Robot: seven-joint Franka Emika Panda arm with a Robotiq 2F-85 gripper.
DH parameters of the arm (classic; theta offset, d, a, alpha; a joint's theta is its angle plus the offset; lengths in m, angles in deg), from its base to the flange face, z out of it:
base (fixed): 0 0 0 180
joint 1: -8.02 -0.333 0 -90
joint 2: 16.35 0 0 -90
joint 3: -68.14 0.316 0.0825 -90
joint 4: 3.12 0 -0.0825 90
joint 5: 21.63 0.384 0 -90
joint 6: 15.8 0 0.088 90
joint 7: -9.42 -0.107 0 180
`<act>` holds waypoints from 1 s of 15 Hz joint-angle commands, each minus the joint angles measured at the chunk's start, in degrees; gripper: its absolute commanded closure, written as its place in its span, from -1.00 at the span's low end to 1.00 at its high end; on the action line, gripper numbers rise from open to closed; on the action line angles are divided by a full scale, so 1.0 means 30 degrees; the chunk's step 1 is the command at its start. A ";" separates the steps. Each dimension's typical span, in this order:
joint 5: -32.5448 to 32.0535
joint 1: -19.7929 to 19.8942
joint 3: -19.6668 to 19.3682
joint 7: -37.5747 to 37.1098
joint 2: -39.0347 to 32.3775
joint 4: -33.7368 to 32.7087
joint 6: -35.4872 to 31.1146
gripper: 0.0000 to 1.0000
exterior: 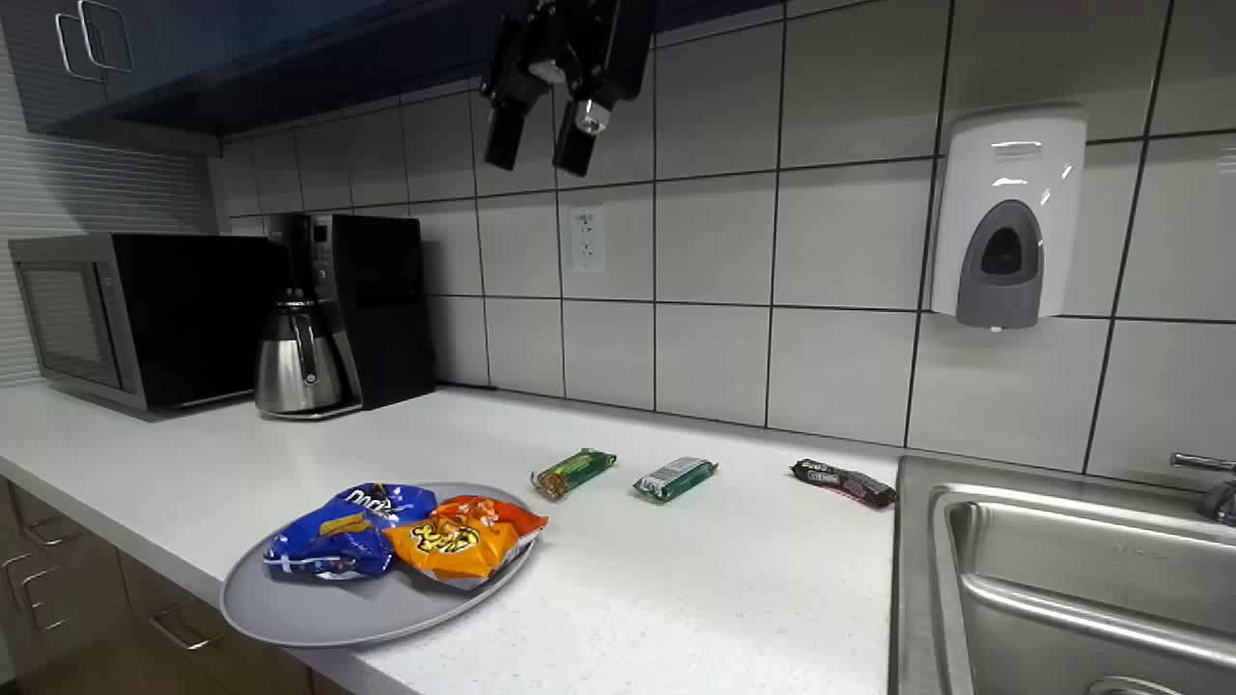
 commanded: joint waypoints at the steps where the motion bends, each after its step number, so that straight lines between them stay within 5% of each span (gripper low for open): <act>1: 0.0088 0.0374 0.0309 0.0103 -0.0046 -0.0060 0.0068 -1.00; 15: -0.1012 -0.0239 0.2073 0.0024 -0.0628 0.1914 -0.2891 -1.00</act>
